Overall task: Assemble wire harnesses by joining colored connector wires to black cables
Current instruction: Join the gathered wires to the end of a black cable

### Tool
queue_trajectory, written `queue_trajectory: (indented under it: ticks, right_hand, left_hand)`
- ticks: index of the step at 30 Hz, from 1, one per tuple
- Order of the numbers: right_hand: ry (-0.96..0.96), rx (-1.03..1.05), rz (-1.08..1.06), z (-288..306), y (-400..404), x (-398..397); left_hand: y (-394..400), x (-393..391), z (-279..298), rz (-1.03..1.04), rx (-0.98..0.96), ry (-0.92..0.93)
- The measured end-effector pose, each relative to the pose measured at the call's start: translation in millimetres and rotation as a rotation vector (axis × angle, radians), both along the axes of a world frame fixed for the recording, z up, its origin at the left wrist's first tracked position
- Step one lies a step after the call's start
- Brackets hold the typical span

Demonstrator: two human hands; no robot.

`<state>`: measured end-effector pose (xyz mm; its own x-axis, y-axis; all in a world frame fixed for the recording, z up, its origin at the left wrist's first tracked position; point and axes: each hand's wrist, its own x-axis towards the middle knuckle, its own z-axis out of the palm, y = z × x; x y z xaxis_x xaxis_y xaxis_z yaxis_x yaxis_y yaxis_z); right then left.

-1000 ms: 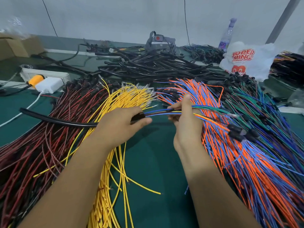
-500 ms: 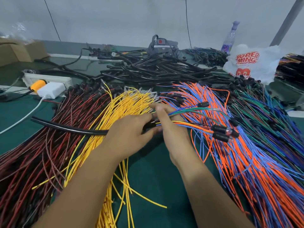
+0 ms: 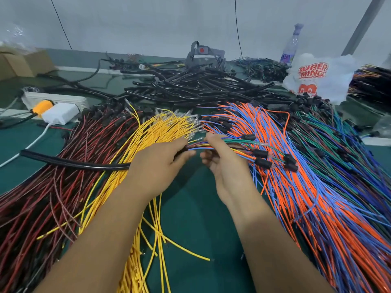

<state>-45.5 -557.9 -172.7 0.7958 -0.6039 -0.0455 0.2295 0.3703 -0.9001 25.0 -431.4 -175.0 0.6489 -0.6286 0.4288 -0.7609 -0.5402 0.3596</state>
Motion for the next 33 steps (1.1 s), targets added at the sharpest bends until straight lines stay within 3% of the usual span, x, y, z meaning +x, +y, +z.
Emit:
queue_trajectory:
  ticks: [10, 19, 24, 33]
  right_hand:
    - [-0.155, -0.092, 0.164, -3.7, -2.7, 0.6]
    - [-0.121, -0.194, 0.092, -2.4, -6.8, -1.2]
    - [-0.162, -0.163, 0.162, -1.0, -9.5, -2.8]
    - [-0.238, -0.209, 0.066, 0.5, -7.8, -3.4]
  left_hand:
    - [3.5, 4.1, 0.0, 0.013, 0.096, -0.091]
    - [1.1, 3.9, 0.9, -0.037, 0.010, -0.080]
    - [-0.5, 6.9, 1.3, -0.103, -0.079, -0.027]
    - [-0.1, 5.1, -1.1, 0.066, 0.043, -0.052]
